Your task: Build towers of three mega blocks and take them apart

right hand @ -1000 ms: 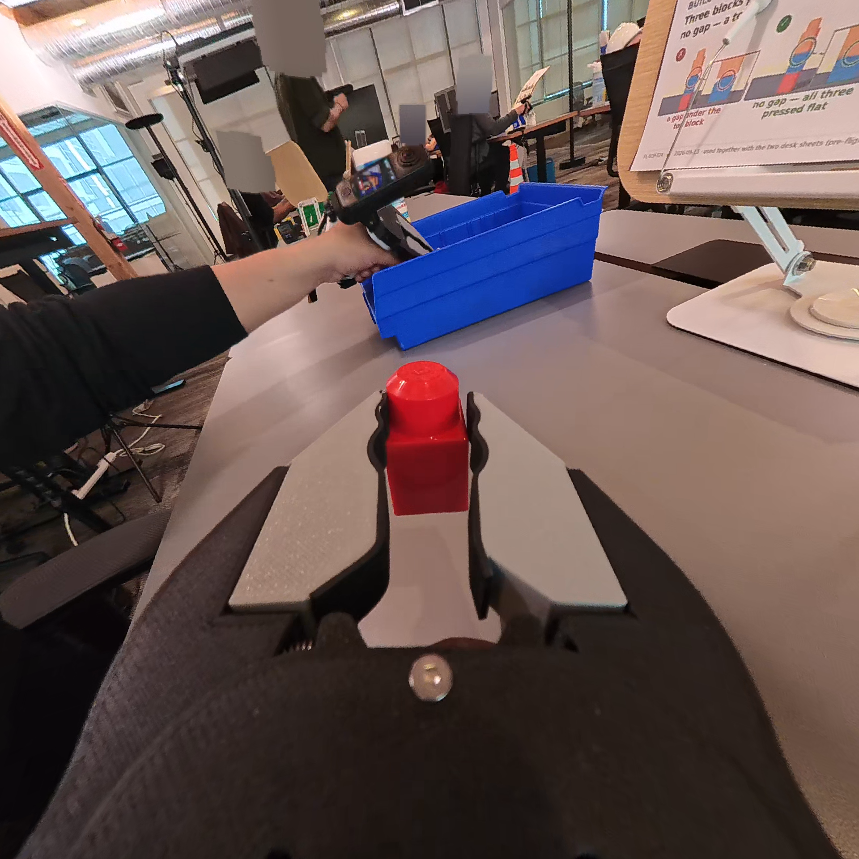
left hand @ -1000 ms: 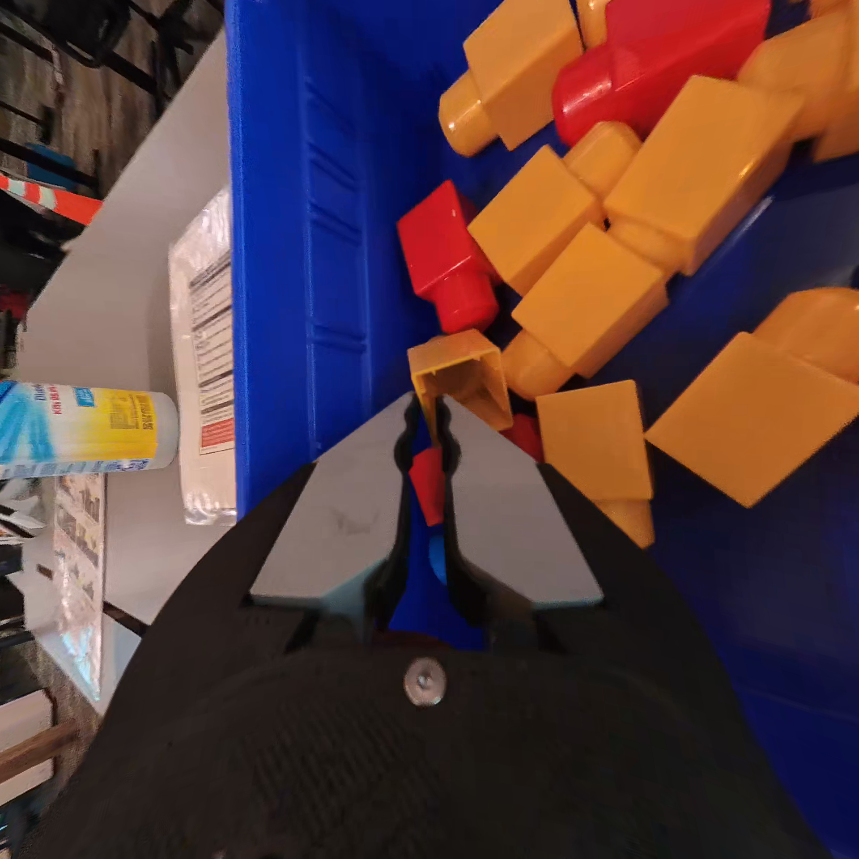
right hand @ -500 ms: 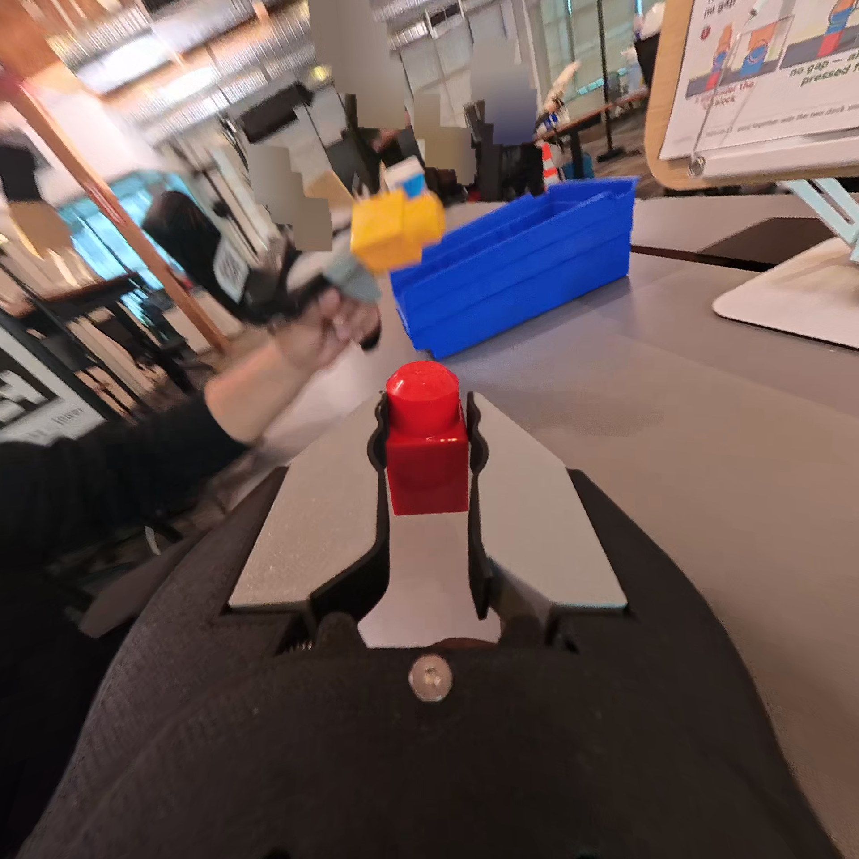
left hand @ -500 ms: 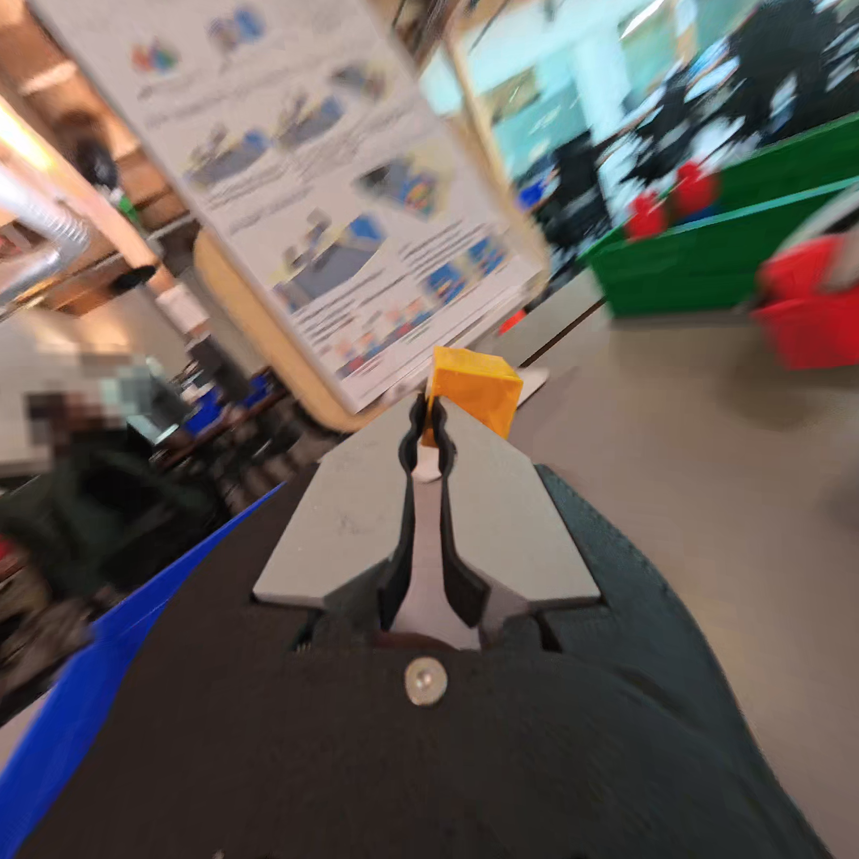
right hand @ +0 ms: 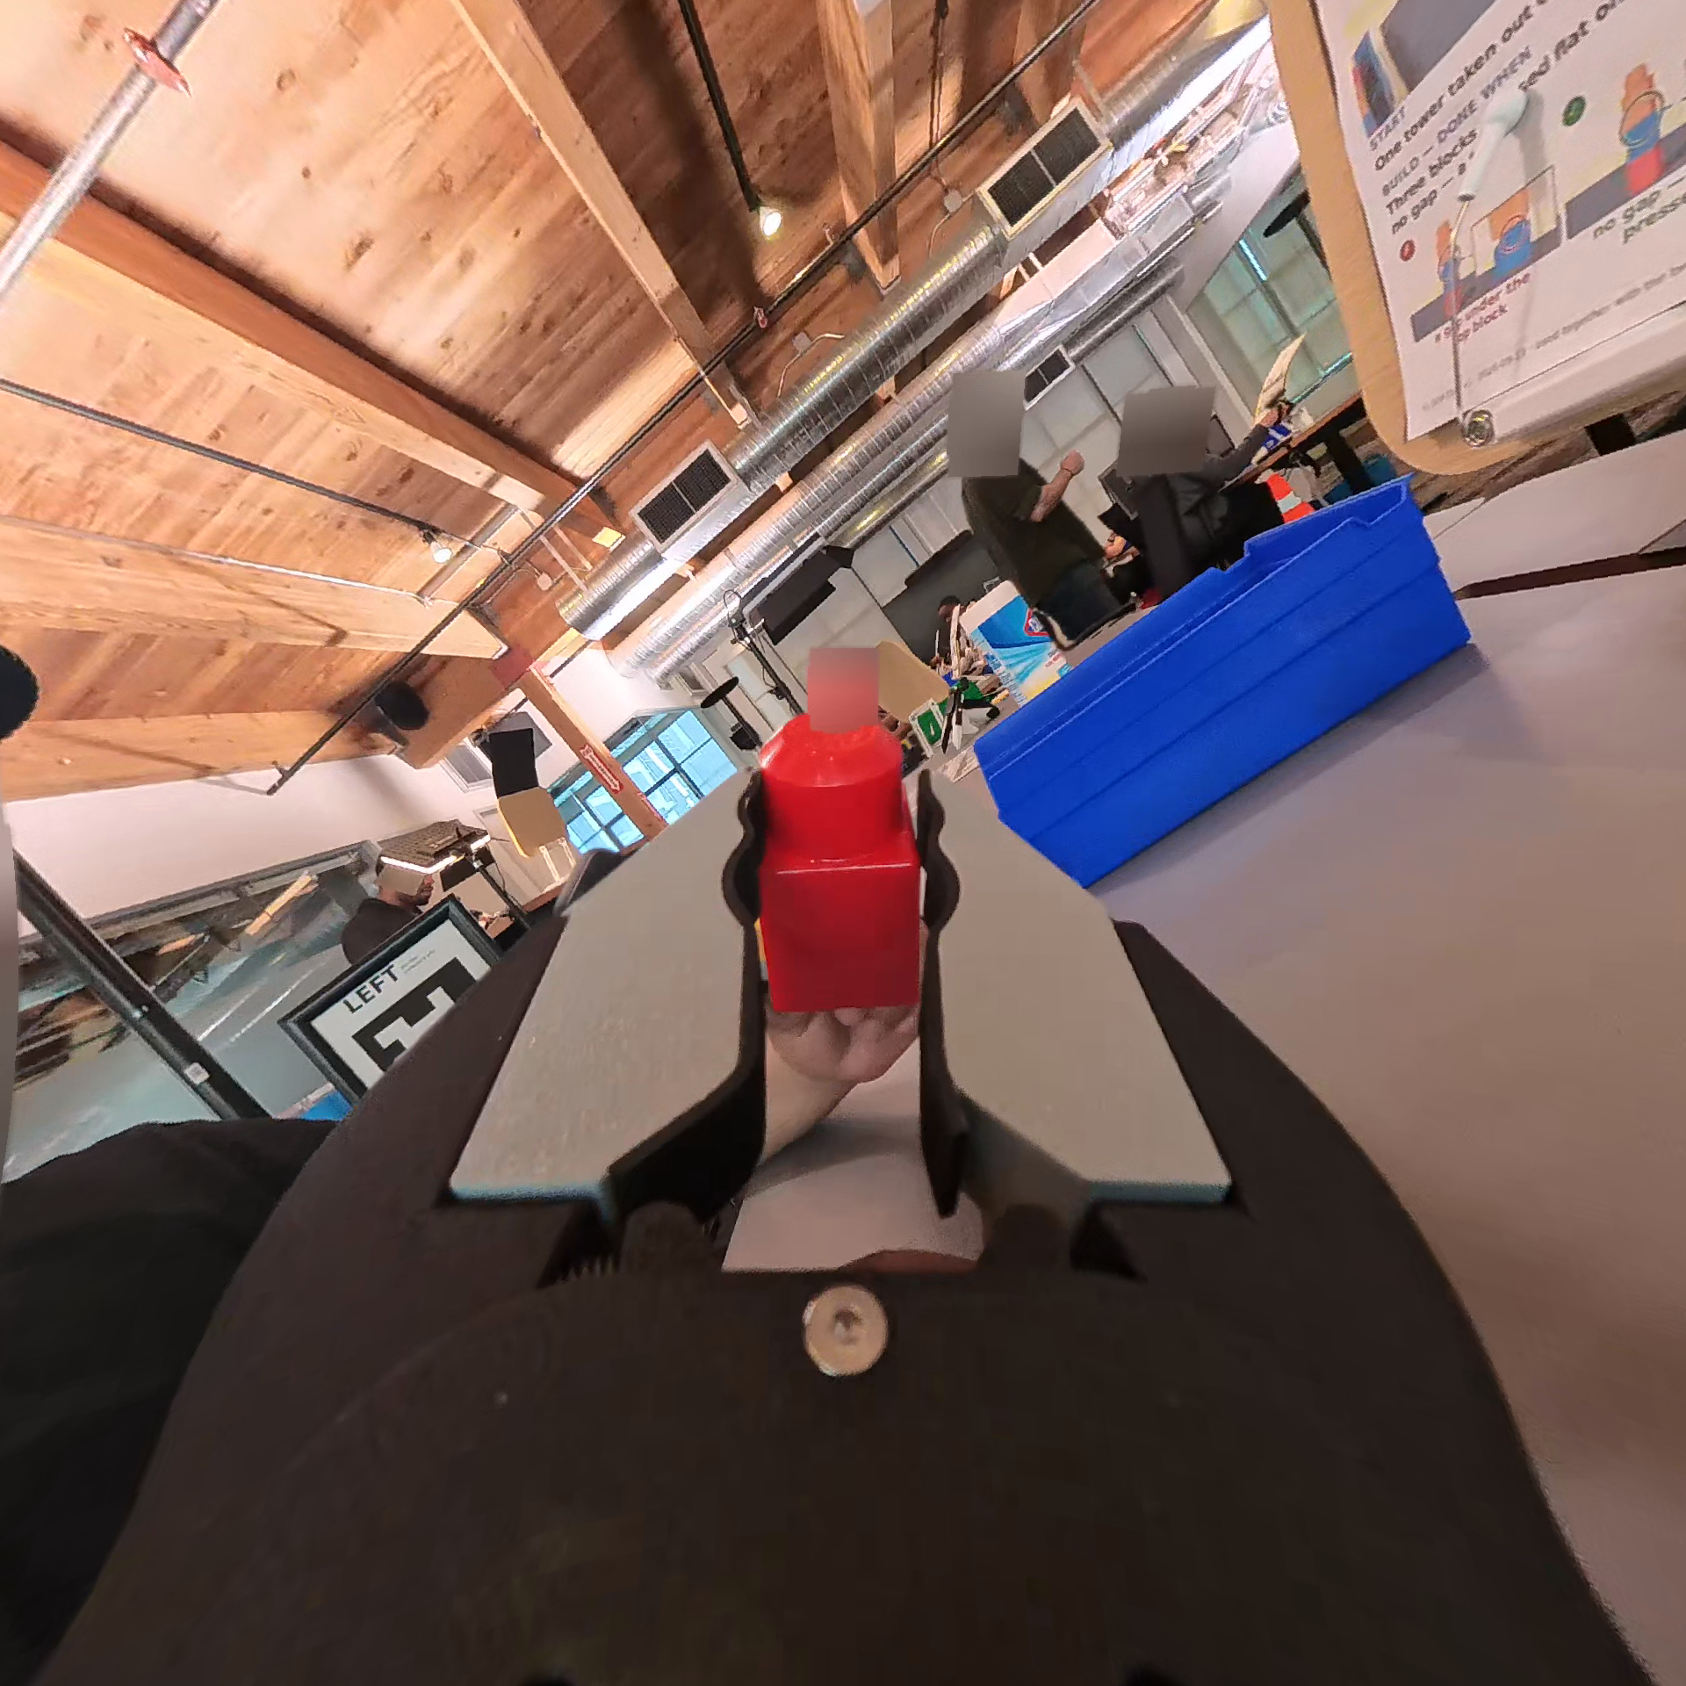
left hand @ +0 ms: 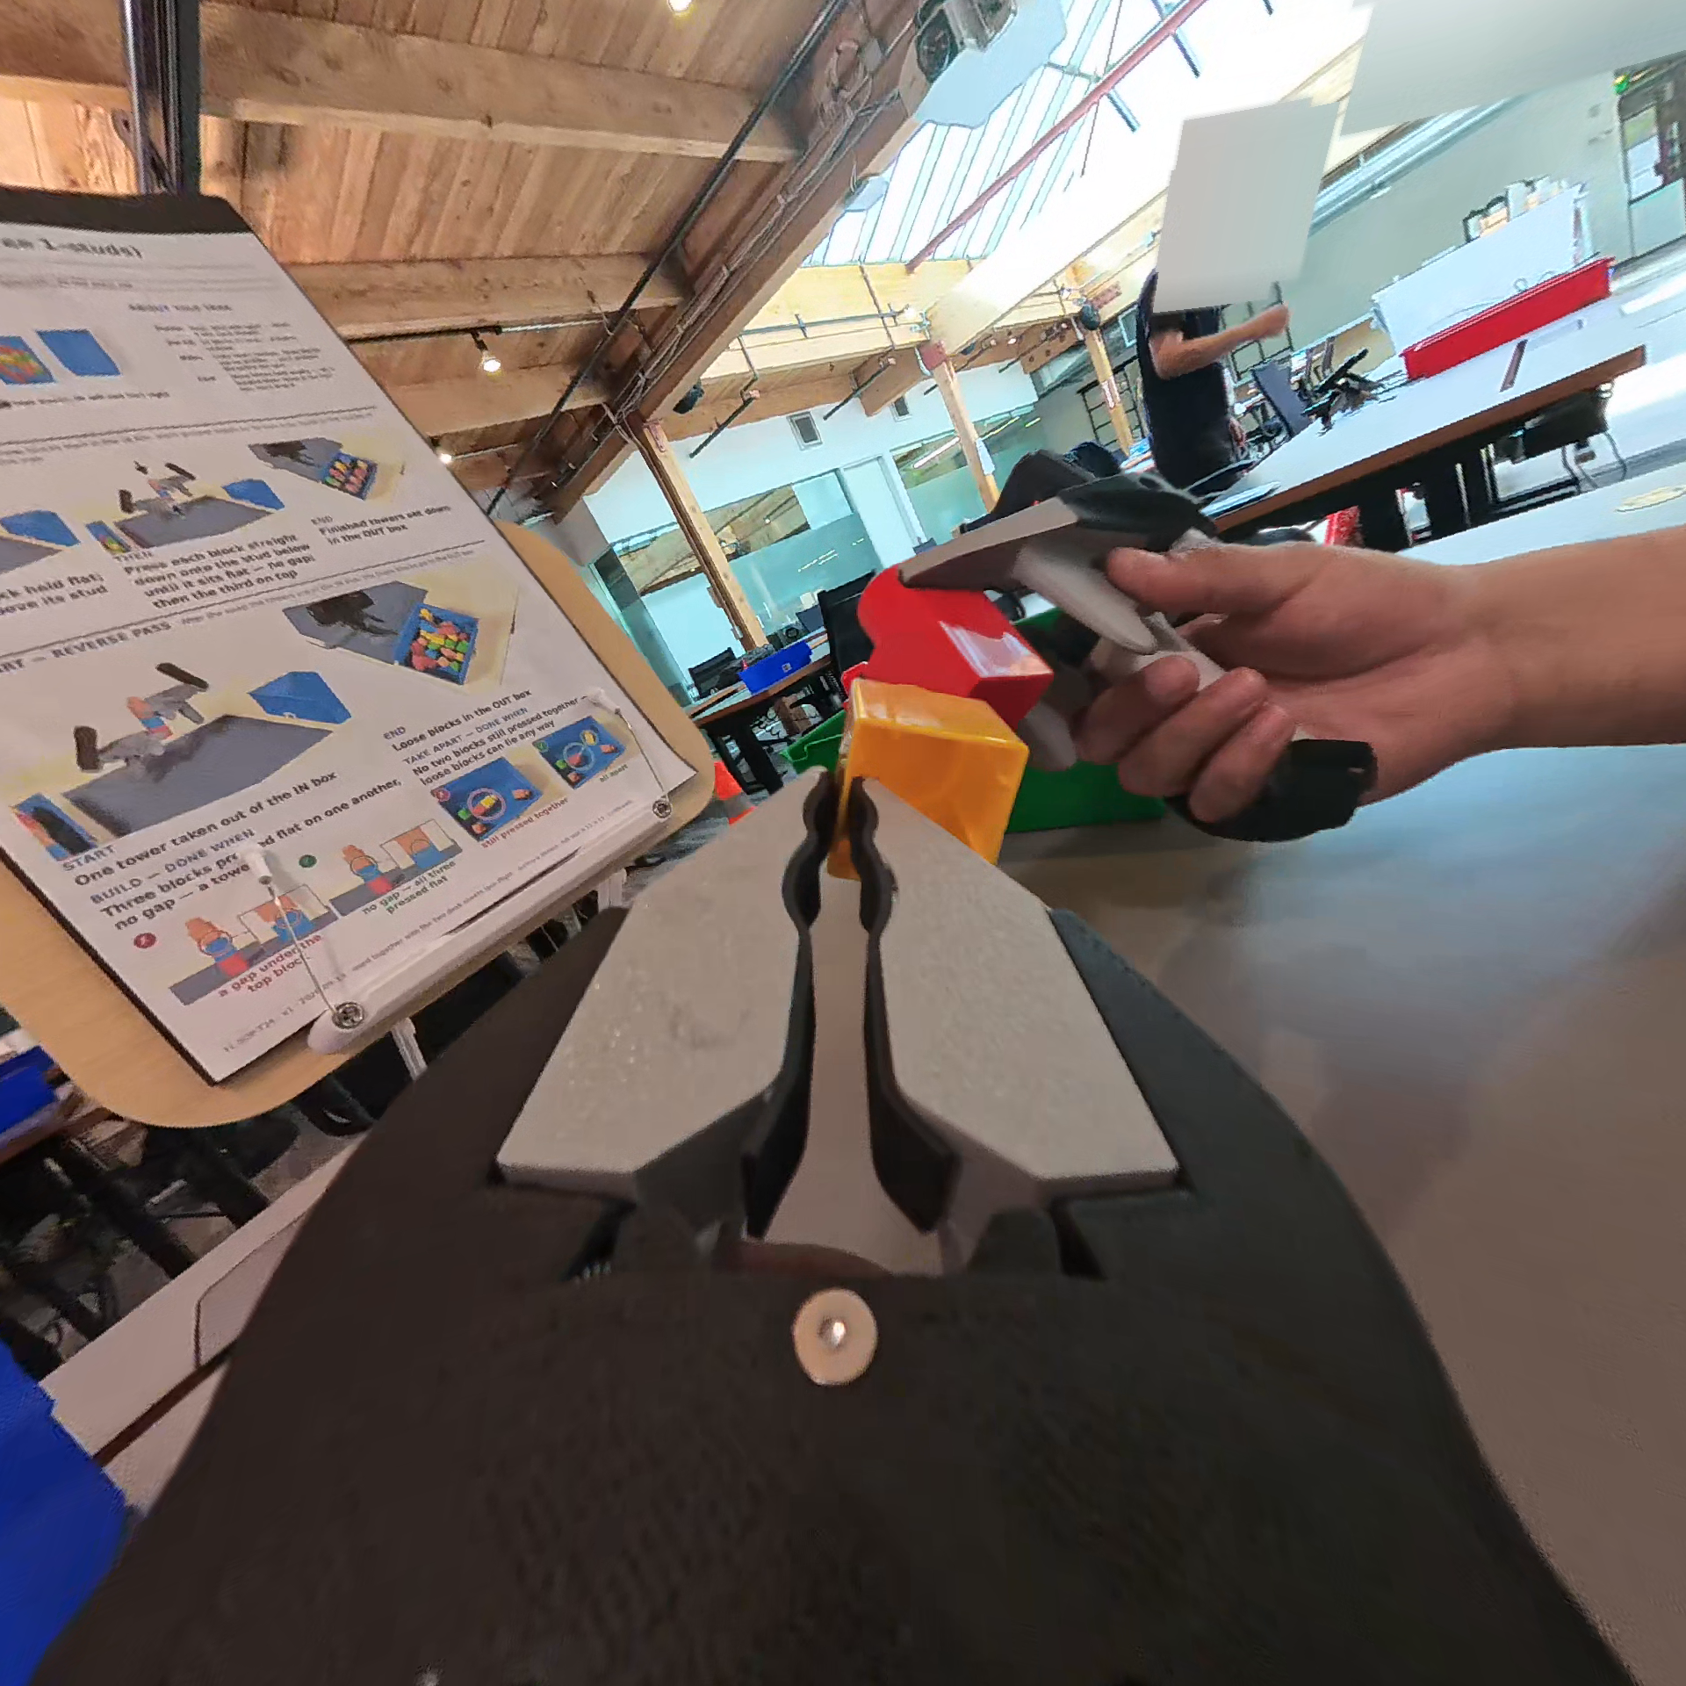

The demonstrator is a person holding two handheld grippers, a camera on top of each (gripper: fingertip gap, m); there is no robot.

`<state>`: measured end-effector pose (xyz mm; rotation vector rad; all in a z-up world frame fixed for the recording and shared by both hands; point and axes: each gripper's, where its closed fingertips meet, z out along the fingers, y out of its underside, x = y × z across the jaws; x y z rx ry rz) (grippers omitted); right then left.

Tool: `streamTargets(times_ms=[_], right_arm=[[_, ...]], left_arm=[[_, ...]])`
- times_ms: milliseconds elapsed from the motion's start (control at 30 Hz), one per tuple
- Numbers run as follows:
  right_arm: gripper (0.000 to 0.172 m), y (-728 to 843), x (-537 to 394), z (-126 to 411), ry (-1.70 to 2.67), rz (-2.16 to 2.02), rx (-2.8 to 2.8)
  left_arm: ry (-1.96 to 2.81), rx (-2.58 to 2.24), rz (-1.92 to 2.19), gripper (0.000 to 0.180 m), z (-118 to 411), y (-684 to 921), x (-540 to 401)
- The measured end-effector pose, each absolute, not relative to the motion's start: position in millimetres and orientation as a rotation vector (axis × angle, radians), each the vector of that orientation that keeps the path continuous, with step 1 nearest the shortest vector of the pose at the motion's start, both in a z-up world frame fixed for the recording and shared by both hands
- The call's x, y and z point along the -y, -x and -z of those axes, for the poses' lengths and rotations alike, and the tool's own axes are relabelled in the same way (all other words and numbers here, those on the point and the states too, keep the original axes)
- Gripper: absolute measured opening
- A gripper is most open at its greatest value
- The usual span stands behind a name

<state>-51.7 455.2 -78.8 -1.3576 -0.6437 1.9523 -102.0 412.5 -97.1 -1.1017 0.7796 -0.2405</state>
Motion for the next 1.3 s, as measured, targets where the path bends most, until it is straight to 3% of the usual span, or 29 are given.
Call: streamTargets(times_ms=[400,833,1033,1300], right_arm=[[0.029,51,-465,73,1.283,-2.159,0.369],[0.030,41,-484,85,1.418,-1.739,0.540],[0.029,50,-496,140,1.702,-1.344,0.798],[0.029,64,-479,186,1.755,-1.071,1.175]], left_arm=[[1.031,-0.809,0.045,0.000,97,87,-411],[1.559,-1.094,-0.031,0.001,197,97,-445],[1.809,-1.102,0.101,0.058,217,118,-430],[2.185,-0.779,0.652,0.076,222,97,-428]])
